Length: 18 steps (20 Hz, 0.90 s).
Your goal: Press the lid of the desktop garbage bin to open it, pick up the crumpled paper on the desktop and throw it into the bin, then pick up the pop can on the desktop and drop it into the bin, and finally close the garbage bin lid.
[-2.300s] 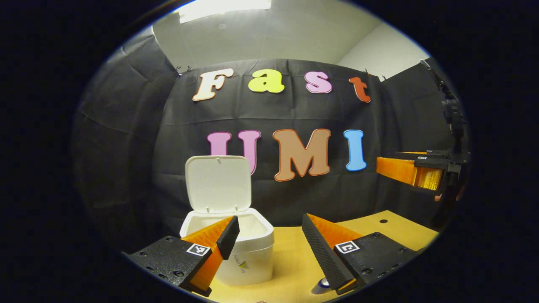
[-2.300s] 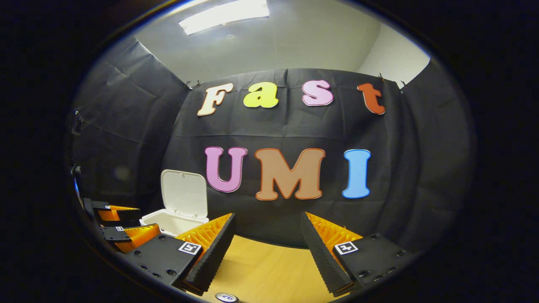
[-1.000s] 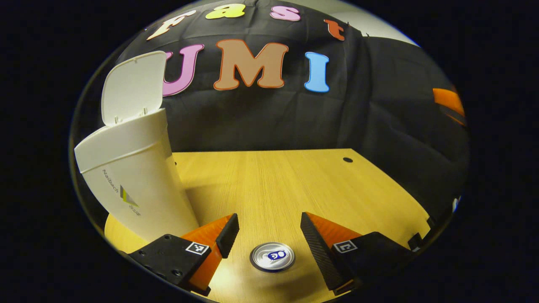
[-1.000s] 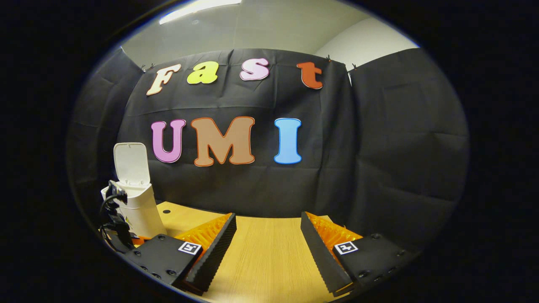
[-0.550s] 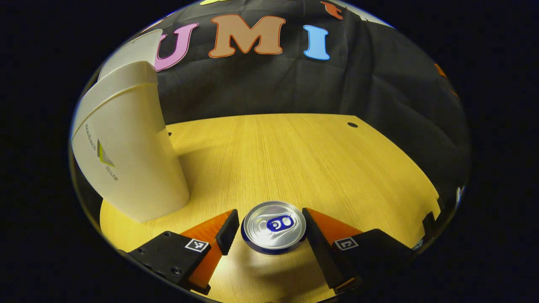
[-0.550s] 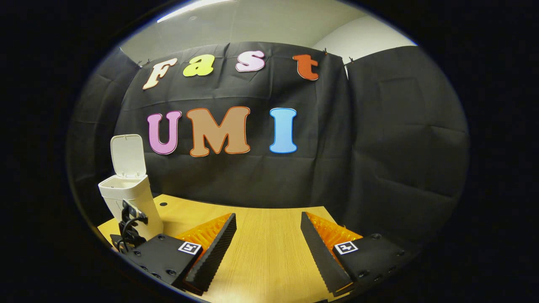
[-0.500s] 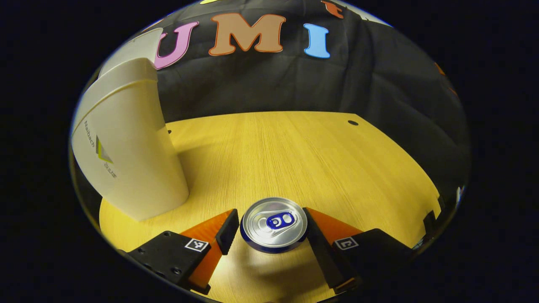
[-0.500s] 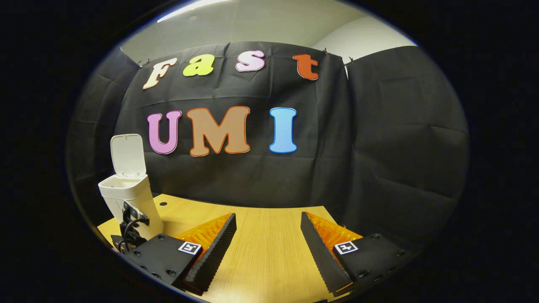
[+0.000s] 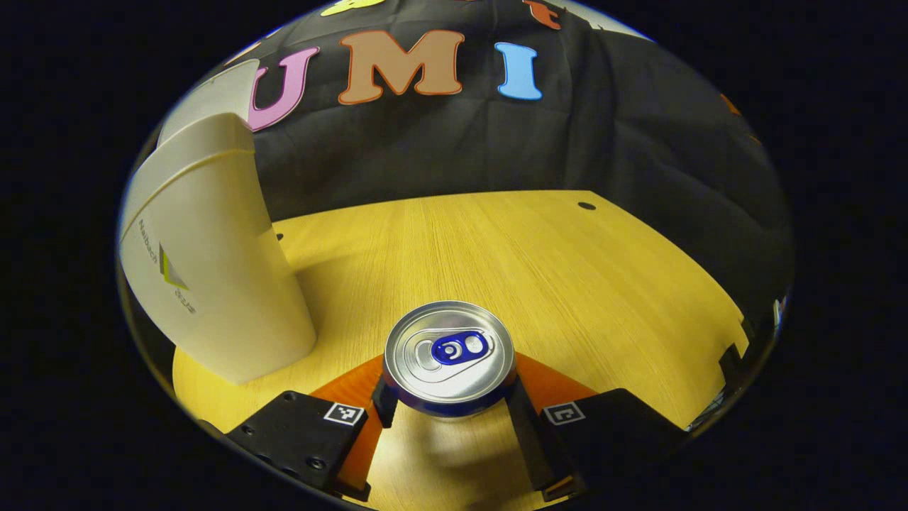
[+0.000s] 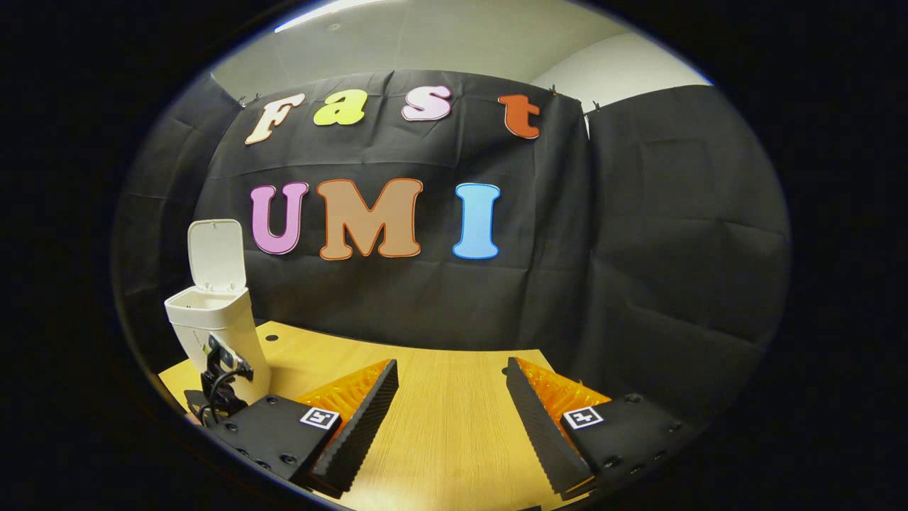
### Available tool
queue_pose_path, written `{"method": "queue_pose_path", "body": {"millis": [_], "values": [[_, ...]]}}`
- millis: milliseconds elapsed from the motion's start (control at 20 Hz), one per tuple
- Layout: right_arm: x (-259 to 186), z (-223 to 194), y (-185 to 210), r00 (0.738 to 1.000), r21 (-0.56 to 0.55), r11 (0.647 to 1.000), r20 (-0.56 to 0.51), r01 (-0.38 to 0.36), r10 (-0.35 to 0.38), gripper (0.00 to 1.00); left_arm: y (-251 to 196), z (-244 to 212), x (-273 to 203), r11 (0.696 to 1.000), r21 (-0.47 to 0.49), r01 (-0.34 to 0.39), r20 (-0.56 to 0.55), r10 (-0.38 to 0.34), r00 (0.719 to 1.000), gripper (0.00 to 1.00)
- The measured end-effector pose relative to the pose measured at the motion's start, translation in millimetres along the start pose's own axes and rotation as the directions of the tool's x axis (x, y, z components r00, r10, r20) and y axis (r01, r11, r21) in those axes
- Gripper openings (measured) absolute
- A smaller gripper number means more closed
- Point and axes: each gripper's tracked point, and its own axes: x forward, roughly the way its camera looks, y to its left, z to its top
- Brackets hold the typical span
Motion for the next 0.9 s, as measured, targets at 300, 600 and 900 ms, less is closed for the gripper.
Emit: {"method": "queue_pose_path", "body": {"millis": [300,600,900], "values": [[1.1,3.4,10.8,0.999,-0.007,1.0,0.013,-0.029,0.029,0.99,18.2,90.0,-26.4,1.0,0.013,-0.02,0.185,0.017,0.982,0.76],[1.9,4.5,18.6,0.999,-0.005,0.999,0.018,-0.045,0.045,0.98,45.7,184.5,-62.1,0.997,0.021,-0.072,0.399,0.057,0.915,0.75],[3.7,6.7,19.2,0.999,0.002,0.999,0.026,-0.034,0.034,0.98,79.6,244.1,-90.7,0.991,0.025,-0.133,0.517,0.101,0.85,0.74]]}}
